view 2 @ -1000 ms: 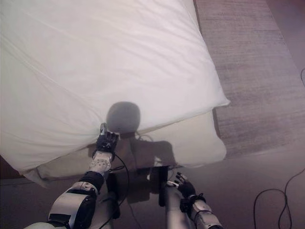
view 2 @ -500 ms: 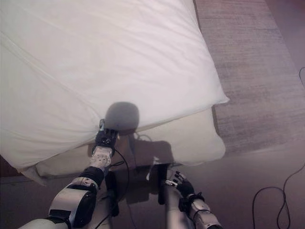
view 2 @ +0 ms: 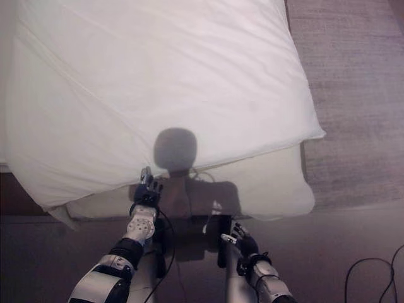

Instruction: Make the bed

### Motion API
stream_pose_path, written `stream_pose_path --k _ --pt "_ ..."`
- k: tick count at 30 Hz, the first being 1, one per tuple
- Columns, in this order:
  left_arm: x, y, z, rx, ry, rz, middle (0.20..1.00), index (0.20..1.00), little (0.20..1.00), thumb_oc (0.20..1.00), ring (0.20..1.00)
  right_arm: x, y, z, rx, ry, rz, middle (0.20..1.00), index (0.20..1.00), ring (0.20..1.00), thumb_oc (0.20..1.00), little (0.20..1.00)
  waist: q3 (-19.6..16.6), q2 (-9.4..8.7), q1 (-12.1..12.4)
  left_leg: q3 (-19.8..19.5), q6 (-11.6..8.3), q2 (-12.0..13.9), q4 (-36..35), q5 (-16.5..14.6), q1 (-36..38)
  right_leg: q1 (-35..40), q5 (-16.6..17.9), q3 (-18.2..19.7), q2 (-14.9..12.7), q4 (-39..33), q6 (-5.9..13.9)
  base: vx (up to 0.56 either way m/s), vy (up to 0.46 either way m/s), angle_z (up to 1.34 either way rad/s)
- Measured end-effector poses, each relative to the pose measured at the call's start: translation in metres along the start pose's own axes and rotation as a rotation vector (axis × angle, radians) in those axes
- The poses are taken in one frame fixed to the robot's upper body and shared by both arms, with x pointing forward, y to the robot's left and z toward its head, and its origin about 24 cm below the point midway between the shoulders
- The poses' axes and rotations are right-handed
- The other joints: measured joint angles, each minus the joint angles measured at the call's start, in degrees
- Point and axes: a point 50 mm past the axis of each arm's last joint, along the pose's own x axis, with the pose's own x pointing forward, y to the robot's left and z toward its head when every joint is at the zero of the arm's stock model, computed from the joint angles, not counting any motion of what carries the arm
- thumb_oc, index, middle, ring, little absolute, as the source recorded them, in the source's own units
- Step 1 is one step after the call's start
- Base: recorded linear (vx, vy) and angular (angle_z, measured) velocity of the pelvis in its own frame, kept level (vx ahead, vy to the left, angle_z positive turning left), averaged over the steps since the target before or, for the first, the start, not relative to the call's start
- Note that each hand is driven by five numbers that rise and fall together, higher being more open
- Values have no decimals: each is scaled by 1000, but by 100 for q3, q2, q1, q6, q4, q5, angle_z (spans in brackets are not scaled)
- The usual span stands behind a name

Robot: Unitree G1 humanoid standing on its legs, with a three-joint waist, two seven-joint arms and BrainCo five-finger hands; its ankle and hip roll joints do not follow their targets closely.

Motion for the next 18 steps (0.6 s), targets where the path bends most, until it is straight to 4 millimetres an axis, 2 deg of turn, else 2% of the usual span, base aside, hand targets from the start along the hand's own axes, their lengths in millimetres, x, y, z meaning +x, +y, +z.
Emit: stream_pose_path --k 5,9,12,18 --pt "-1 0 1 -8 -11 2 1000 1000 1000 1000 1000 0 0 0 -1 0 1 1000 1000 1000 1000 1000 28 -6 -10 20 19 -18 -67 18 48 0 -26 25 -14 8 18 0 0 0" --pt "1 -12 3 -15 -23 -24 1000 1000 1000 1000 1000 0 0 1 -5 -1 7 1000 1000 1000 1000 1000 32 -11 -57 33 21 -21 -71 20 51 -10 -26 39 -13 0 15 0 0 0" --pt "3 -26 8 -26 -36 -55 1000 1000 1000 1000 1000 1 1 1 -9 -1 13 1000 1000 1000 1000 1000 35 -17 -105 42 19 -25 -87 19 51 -17 -10 47 -13 -4 -8 0 0 0" --pt "16 -37 27 -22 -76 0 1000 1000 1000 1000 1000 2 3 5 -31 -7 41 1000 1000 1000 1000 1000 32 -26 -212 93 -26 1 -85 21 70 -35 -7 78 5 -2 -6 10 4 -3"
